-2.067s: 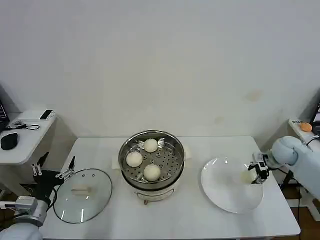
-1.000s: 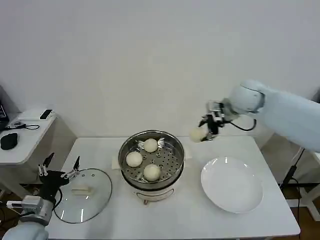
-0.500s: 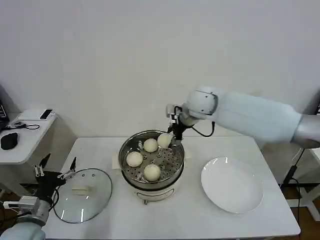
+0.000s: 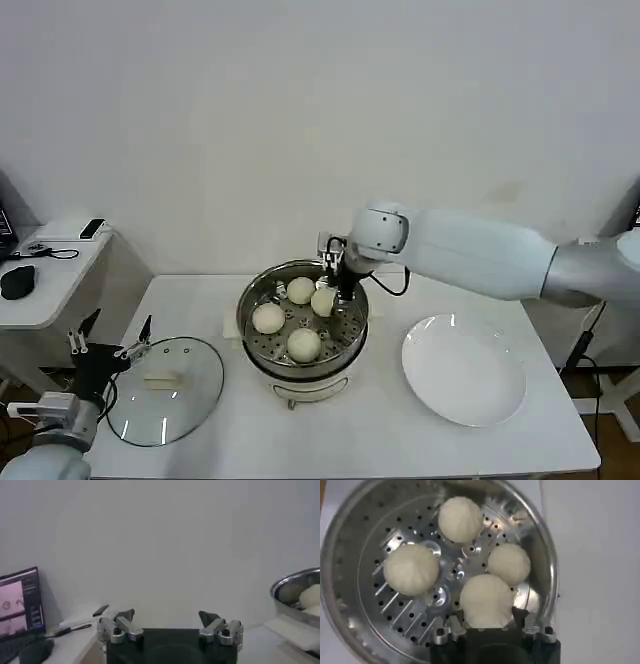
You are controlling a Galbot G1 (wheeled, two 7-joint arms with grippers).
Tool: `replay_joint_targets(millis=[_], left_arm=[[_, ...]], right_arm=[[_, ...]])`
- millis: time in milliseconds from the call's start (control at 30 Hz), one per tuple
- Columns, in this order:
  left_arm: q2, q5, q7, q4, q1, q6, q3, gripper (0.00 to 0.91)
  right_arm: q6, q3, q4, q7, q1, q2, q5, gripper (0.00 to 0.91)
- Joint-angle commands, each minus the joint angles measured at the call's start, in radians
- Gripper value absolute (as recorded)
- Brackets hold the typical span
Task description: Take steamed baozi put them in steamer then cover it.
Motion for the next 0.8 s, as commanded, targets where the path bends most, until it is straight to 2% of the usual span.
replay_joint_targets(millis=[33, 267, 300, 333, 667, 800], left_arm=[[0.002, 0.001, 0.0, 0.002, -0.002, 0.0, 0.003, 0.907], [0.002, 0.001, 0.001, 0.003, 0.0, -0.001, 0.001, 0.907], [0.002, 0.001, 0.001, 0.003, 0.0, -0.001, 0.0, 0.907], [0.002, 0.001, 0.001, 0.003, 0.0, -0.001, -0.001, 0.907], [-0.003, 0.001, 0.001, 0.0, 0.003, -0.002, 0.0, 0.907], [-0.007, 0.0, 0.001, -0.006, 0.002, -0.002, 0.003, 0.907]], right_arm=[[-0.019, -0.003, -0.015, 0.016, -0.035, 0.021, -0.004, 0.675], [-0.017, 0.011, -0.015, 0.03, -0.047, 0.016, -0.005, 0.685], [-0.019, 0.013, -0.012, 0.034, -0.046, 0.014, -0.006, 0.867], [-0.02, 0.015, -0.011, 0.035, -0.045, 0.013, -0.006, 0.907], [-0.03, 0.037, 0.085, 0.057, 0.038, -0.059, 0.027, 0.907], [-0.016, 0.071, 0.156, 0.124, 0.046, -0.128, 0.037, 0.907]])
